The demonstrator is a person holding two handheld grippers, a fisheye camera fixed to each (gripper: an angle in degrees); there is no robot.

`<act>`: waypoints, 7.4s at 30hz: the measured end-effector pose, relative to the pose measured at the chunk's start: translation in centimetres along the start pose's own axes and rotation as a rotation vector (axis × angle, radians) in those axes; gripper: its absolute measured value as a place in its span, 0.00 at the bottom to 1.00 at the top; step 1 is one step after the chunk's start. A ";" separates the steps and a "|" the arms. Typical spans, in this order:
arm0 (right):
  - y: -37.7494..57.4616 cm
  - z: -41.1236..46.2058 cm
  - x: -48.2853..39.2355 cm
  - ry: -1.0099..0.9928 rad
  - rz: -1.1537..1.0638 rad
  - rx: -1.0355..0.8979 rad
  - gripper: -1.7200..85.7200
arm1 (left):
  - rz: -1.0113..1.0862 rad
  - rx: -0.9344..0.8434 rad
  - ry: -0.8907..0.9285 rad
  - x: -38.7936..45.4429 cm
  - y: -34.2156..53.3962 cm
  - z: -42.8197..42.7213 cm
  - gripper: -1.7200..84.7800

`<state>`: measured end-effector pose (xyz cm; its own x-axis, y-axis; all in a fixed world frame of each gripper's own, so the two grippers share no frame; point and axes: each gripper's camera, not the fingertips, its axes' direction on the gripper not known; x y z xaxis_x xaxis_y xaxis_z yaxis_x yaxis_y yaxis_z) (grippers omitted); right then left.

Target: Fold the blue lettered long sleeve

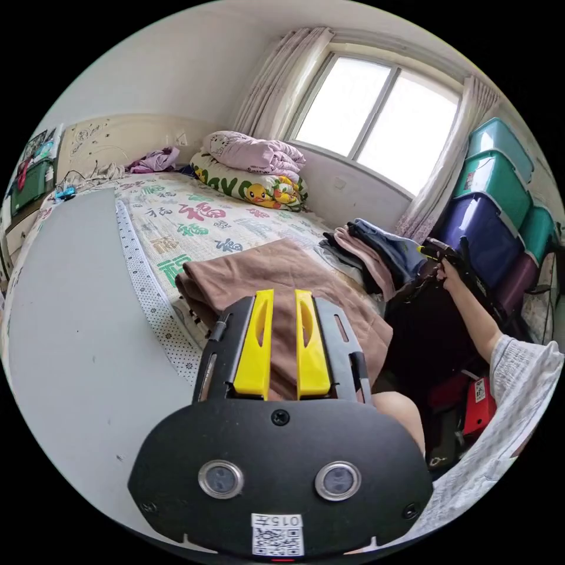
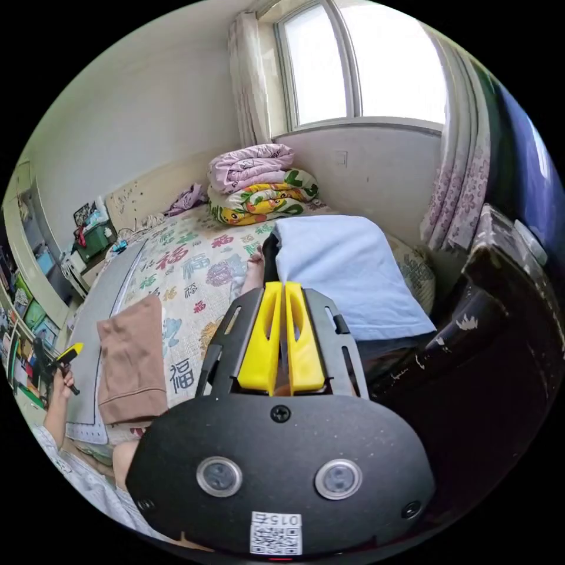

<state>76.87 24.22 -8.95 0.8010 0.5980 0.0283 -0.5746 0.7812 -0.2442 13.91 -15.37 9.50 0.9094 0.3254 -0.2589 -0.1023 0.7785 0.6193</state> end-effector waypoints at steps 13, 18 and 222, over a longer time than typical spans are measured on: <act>12.5 -22.1 -2.0 -0.708 -0.222 0.572 0.02 | -0.007 0.042 0.227 2.2 -0.1 -5.4 0.15; 19.8 -29.9 -1.0 -0.979 -0.251 0.747 0.02 | 0.017 -0.007 0.394 7.4 0.7 -2.5 0.24; 29.0 17.2 -36.5 -0.850 -0.490 0.220 0.02 | -0.283 0.306 -0.324 4.7 18.7 -43.8 0.01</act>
<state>28.06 28.09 -0.43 0.6213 0.0638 0.7810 -0.3007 0.9398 0.1624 -1.40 24.14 -12.59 0.9673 -0.0956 -0.2349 0.2440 0.6037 0.7590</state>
